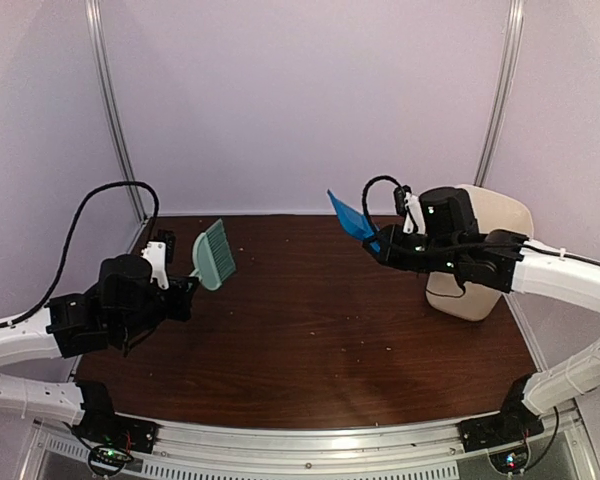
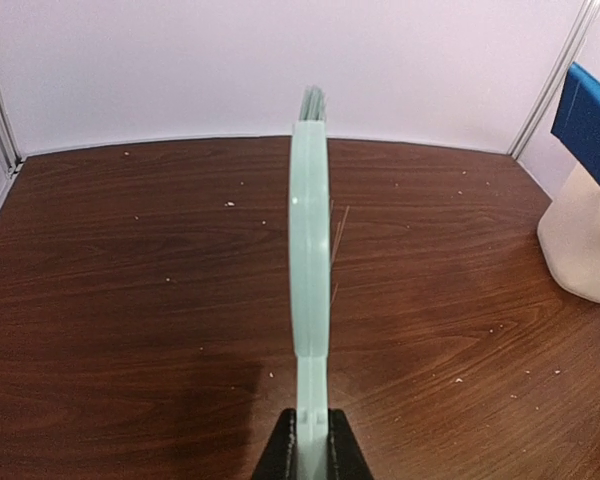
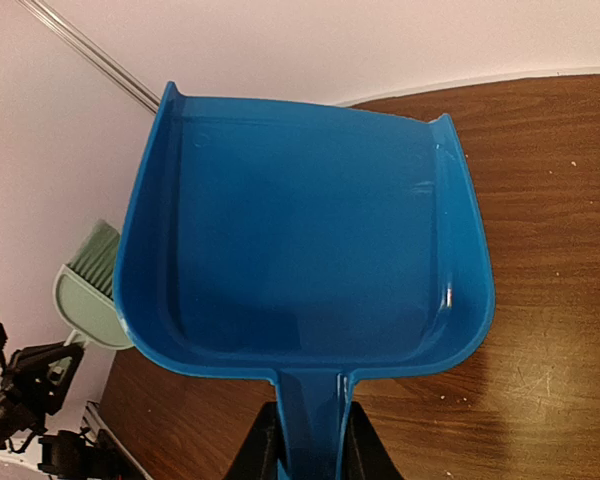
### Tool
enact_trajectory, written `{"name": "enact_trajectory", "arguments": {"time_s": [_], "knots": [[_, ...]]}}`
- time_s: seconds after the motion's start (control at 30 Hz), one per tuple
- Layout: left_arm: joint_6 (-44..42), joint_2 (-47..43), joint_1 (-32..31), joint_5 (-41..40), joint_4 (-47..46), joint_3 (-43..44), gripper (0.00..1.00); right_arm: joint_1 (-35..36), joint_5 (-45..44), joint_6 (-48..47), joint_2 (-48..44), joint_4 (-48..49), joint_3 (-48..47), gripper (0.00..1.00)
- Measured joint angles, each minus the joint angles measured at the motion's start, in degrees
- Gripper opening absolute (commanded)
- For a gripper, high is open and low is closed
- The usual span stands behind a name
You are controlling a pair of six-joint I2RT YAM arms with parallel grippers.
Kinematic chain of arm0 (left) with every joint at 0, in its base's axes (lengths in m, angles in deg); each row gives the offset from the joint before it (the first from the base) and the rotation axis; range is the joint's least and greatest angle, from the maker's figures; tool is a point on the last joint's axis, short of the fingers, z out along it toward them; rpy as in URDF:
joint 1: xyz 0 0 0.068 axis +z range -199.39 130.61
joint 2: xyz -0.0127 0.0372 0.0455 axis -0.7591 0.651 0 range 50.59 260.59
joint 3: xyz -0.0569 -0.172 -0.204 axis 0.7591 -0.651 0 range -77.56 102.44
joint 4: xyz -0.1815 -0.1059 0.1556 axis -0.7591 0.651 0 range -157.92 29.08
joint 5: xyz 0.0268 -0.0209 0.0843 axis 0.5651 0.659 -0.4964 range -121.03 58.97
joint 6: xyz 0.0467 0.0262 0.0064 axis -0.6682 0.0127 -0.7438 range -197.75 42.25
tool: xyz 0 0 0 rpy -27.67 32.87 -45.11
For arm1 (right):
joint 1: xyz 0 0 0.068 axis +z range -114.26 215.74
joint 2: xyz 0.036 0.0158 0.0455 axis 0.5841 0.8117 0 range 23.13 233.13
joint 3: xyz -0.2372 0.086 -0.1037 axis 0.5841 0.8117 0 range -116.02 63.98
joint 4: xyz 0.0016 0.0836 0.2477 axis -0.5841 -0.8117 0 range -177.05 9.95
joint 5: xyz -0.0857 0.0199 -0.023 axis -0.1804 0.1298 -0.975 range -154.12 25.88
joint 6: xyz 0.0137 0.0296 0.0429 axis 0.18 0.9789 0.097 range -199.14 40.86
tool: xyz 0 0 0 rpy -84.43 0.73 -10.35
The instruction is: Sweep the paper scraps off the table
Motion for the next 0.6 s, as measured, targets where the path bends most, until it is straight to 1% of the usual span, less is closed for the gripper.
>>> {"name": "enact_trajectory", "arguments": {"time_s": [0.13,0.33,0.6], "knots": [[0.0,2.7,0.0,-1.5,-0.2,0.0,0.0,2.9,-5.8,-2.0,5.2,-2.1,0.1,0.0],[0.0,7.0,0.5,-2.5,-1.0,0.0,0.0,4.9,-13.0,-3.1,12.4,-2.8,1.1,0.0],[0.3,12.4,5.5,0.8,-5.6,-1.5,0.0,6.4,-18.2,-3.3,21.8,-2.7,4.4,0.0]]}}
